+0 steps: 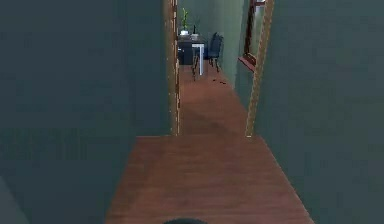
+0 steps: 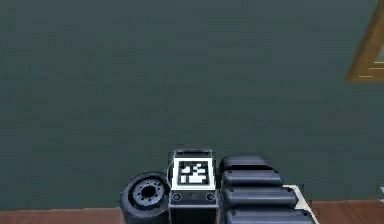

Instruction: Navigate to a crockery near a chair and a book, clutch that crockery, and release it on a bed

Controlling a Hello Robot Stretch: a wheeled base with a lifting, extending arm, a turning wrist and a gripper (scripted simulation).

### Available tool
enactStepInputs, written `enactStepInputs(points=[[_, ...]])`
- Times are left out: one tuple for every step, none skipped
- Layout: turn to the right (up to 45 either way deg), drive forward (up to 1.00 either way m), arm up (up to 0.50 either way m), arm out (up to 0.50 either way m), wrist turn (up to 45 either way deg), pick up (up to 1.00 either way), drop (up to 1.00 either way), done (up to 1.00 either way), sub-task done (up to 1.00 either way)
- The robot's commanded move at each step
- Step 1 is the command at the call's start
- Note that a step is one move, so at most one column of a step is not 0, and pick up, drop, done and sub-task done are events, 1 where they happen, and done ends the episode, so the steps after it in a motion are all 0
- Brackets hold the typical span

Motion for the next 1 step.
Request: enactStepInputs(points=[[0.0,1.00,0.00,0.00,0.0,0.00,0.00,0.00,0.00]])
